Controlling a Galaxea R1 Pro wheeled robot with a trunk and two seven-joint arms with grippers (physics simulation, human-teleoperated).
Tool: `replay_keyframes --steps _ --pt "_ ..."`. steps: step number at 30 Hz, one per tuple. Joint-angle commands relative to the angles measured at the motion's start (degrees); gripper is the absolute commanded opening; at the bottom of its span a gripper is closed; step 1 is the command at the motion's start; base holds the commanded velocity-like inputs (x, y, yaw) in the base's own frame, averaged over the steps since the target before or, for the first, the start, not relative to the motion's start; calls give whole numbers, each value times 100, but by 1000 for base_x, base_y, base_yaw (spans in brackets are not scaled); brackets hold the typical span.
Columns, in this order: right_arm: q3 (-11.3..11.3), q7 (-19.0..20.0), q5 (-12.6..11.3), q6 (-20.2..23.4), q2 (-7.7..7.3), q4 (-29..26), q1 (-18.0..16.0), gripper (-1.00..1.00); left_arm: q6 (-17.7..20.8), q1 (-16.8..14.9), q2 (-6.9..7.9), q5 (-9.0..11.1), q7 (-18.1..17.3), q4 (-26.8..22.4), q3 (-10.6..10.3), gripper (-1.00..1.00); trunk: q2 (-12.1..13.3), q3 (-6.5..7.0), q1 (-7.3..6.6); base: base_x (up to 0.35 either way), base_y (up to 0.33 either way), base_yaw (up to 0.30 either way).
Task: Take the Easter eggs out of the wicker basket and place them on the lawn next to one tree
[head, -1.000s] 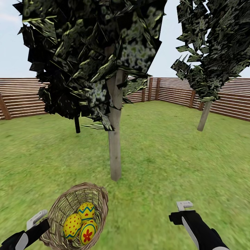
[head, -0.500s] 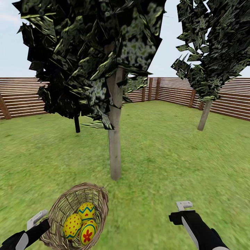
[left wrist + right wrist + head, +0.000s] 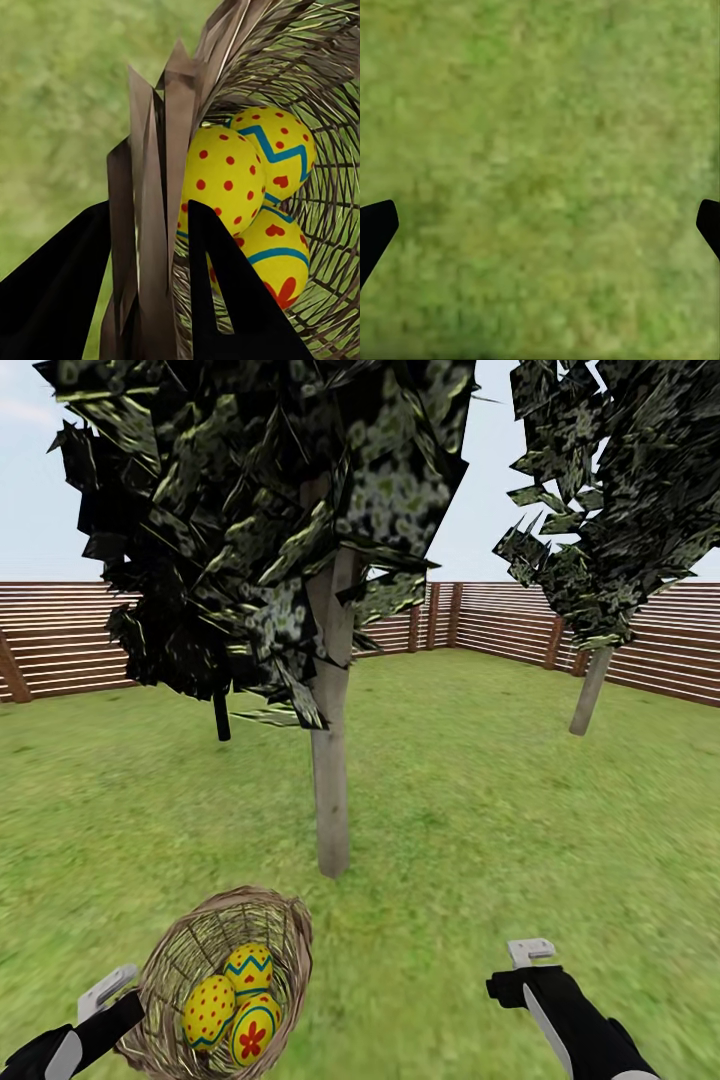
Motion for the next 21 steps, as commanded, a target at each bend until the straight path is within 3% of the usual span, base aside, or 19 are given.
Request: replay_keyframes --steps 1,21 --pt "28 -16 -11 32 -9 -9 -4 100 53 -7 -4 44 -32 -11 52 -100 -47 -25 23 0 0 0" --pt "36 -16 -2 32 -3 -9 -5 100 53 -7 -12 44 -32 -11 51 -100 -849 -384 462 0 0 0"
